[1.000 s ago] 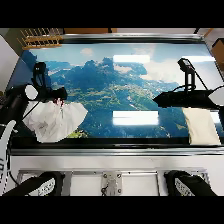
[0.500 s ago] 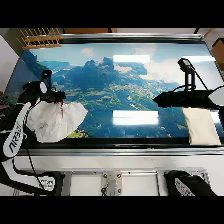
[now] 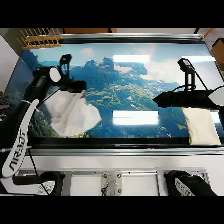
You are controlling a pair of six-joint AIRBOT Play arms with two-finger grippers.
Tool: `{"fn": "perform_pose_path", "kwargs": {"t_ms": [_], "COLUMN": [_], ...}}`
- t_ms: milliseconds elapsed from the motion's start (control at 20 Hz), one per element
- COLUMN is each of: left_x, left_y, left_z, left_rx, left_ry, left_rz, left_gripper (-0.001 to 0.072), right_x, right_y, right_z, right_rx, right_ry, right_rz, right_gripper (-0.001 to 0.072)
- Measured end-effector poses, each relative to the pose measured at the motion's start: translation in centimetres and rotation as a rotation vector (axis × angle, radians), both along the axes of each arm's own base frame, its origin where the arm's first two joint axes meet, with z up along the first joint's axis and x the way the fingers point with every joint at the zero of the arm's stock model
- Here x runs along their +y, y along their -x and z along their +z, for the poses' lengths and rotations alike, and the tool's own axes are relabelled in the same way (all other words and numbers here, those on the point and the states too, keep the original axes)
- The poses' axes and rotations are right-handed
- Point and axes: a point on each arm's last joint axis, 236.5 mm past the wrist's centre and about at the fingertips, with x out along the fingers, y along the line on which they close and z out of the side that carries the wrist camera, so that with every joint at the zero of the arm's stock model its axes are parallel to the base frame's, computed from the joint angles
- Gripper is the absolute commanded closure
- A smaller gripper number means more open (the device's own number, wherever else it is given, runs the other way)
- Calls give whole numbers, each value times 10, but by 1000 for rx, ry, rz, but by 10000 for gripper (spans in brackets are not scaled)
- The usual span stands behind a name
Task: Fold the clothes and pants, and hang the long-sleeved shirts on hangers.
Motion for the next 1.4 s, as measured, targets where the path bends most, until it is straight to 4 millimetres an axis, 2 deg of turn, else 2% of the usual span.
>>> {"fn": "perform_pose_path", "kwargs": {"t_ms": [150,250,300,350,400,500,600,700,850,950,1100,1300,1350,1400], "left_x": [-84,-124,-139,-148,-152,-145,-119,-83,-34,-14,-12,-37,-44,-49], "left_y": [22,31,36,39,41,43,43,48,69,86,109,129,131,132], "left_z": [43,62,67,70,71,66,49,19,-38,-74,-115,-144,-148,-151], "left_rx": [-119,-193,-214,-224,-228,-196,-117,-10,169,278,412,508,517,526], "left_ry": [98,150,169,181,186,178,158,130,102,110,158,185,184,183], "left_rz": [-139,-198,-219,-233,-240,-231,-175,-90,36,107,166,133,119,107], "left_gripper": [703,702,640,270,79,88,88,88,88,88,88,90,267,568], "right_x": [6,8,7,4,0,-9,-20,-27,-32,-33,-34,-35,-37,-40], "right_y": [0,0,-2,-3,-5,-8,-12,-14,-14,-15,-14,-15,-15,-16], "right_z": [4,7,7,8,8,9,9,9,8,9,9,9,9,8], "right_rx": [0,-3,-5,-7,-10,-11,-14,-12,-9,-8,-7,-7,-7,-6], "right_ry": [-35,-51,-53,-54,-55,-60,-60,-60,-60,-63,-64,-64,-63,-63], "right_rz": [3,1,-5,-14,-26,-55,-86,-106,-118,-121,-123,-126,-131,-139], "right_gripper": [691,694,694,694,695,694,694,694,694,694,694,692,692,692]}}
